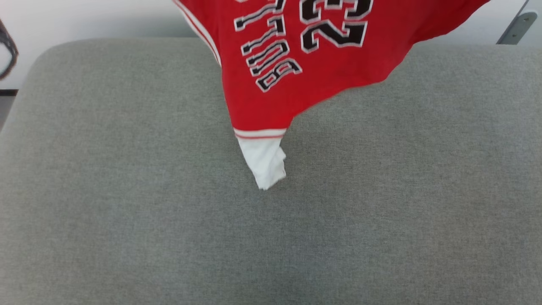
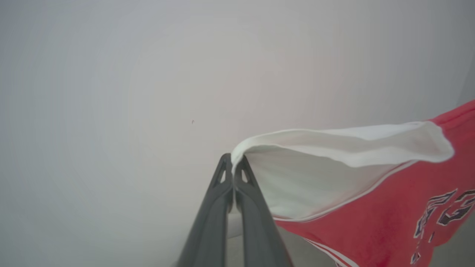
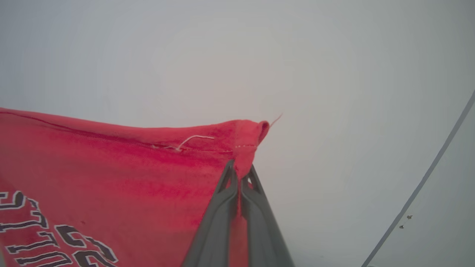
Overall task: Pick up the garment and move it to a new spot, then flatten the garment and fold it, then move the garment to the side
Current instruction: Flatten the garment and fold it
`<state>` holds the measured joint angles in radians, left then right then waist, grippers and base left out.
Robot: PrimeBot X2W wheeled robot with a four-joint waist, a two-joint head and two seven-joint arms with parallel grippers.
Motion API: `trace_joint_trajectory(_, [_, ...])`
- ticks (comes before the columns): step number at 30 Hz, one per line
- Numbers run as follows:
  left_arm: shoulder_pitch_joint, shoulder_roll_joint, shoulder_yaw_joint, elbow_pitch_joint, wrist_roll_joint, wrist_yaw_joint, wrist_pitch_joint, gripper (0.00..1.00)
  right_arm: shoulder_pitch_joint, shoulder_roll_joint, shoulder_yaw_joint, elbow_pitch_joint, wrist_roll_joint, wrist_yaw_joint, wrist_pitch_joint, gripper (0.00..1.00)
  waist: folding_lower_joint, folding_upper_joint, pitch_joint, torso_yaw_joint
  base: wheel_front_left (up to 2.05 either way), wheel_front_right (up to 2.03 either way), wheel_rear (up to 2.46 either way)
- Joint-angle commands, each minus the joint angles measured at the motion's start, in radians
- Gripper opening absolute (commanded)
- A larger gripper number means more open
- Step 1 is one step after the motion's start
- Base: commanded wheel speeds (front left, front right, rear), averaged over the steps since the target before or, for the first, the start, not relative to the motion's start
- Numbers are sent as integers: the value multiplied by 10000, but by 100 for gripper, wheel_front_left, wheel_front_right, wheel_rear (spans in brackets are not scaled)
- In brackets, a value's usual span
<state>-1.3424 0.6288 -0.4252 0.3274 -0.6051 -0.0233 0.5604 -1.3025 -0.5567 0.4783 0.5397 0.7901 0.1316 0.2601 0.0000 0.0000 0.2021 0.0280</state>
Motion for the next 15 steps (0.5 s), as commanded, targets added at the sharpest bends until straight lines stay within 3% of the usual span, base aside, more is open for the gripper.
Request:
trace_joint_trajectory(1, [-131,-31,0,99,71,-39,-89,0,4,23,-121,-24,-122,-19,-94,0,0,0,40,-21,0,0,0])
trace_joint_trajectory(7, [-1166,-575,-76,1231,356,-247,-1132,0,-212,372,-877,119,-838,-19,-540,0,0,0,603,-78,0,0,0])
trace_joint_trajectory(15, [-2843,-1389,-343,3351,1024,-200,-2650,0,-1199,1417,-1306,1220,-2004,-19,-1460,0,0,0,2136,-303,0,0,0])
